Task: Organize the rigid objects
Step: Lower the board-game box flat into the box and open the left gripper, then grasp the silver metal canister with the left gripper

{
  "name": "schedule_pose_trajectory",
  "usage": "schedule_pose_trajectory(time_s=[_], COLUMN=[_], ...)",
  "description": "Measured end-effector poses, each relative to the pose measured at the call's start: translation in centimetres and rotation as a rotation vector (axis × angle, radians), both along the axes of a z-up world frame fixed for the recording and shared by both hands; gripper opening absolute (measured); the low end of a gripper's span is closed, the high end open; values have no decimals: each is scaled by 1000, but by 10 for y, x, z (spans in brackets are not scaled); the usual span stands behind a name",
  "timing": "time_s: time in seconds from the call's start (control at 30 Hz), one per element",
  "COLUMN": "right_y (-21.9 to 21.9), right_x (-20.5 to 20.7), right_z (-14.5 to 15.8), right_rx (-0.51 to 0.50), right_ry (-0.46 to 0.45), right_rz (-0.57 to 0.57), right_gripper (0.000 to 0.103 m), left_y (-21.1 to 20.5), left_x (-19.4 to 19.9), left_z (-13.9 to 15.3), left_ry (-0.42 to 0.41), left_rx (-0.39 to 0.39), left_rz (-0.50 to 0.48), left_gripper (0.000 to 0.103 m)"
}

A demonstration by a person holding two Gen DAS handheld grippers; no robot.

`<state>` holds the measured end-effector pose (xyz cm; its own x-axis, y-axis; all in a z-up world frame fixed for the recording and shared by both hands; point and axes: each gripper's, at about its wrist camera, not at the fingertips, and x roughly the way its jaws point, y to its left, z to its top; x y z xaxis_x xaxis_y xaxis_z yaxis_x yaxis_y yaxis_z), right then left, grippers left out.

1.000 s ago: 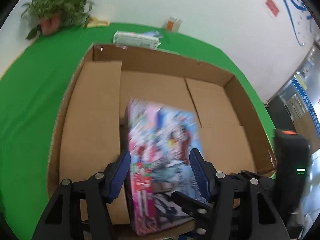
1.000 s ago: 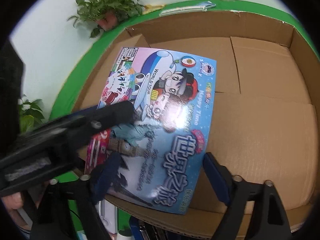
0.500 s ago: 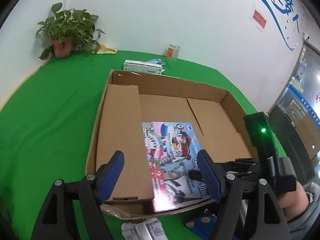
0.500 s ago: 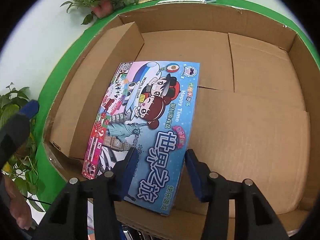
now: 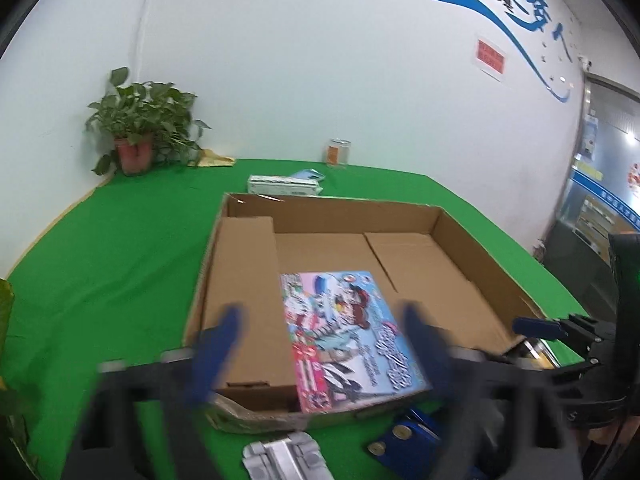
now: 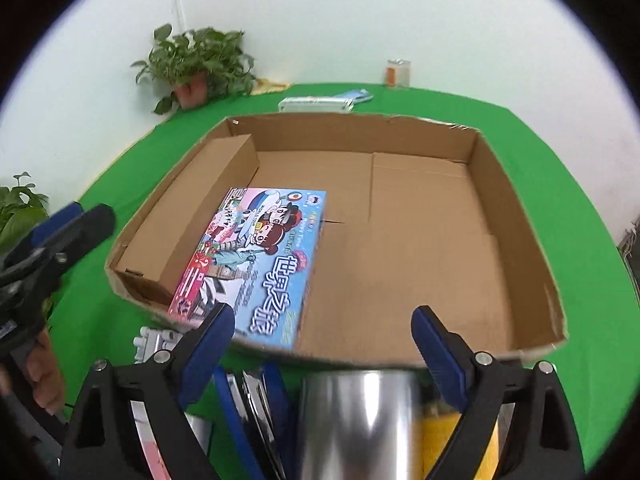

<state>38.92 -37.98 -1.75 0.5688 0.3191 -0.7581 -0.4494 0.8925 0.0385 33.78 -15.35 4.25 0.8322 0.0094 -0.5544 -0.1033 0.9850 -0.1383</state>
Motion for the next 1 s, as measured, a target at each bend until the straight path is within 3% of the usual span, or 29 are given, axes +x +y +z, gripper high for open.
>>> schedule_pose_trajectory(time_s=[0.03, 0.07, 0.13, 0.17, 0.2, 0.23, 0.27, 0.33, 0.6, 0.9, 1.0], right_y=[1, -2, -9, -11, -16, -21, -28, -35, -64, -101, -117], right_x=[-4, -8, -16, -21, -27, -34, -43, -52, -81, -115, -124], right_z=[1, 1, 7, 9, 13, 16, 20, 23, 11, -1, -13], right_rx=[-20, -35, -1, 5, 6, 5, 22, 40, 76, 151, 203], right_ry=[-14, -12, -19, -37, -67, -108, -153, -188, -153, -121, -27], right_rz=[-4, -9, -10, -9, -8, -17, -33, -37, 17, 42, 33], right_gripper=[46, 16, 14, 20, 51, 74, 102, 103, 103, 102, 101], left_y=[-4, -6, -13, -16, -20, -24, -28, -37, -83, -104, -107], left_x=[2, 0, -11, -14, -17, -22, -30, -39, -74, -85, -87], left_z=[-3, -6, -5, -5, -4, -4, -3, -1, -15, -28, -32], left_ry=[42, 61, 28, 22, 27, 32, -12, -22, 6, 110, 129], left_rx=[6, 10, 12, 18, 25, 23, 12, 9, 1, -44, -88], left_rz=[-18, -17, -13, -2, 22, 55, 84, 93, 104, 22, -25], left_gripper=[0, 1, 6, 39, 70, 98, 103, 103, 103, 103, 103])
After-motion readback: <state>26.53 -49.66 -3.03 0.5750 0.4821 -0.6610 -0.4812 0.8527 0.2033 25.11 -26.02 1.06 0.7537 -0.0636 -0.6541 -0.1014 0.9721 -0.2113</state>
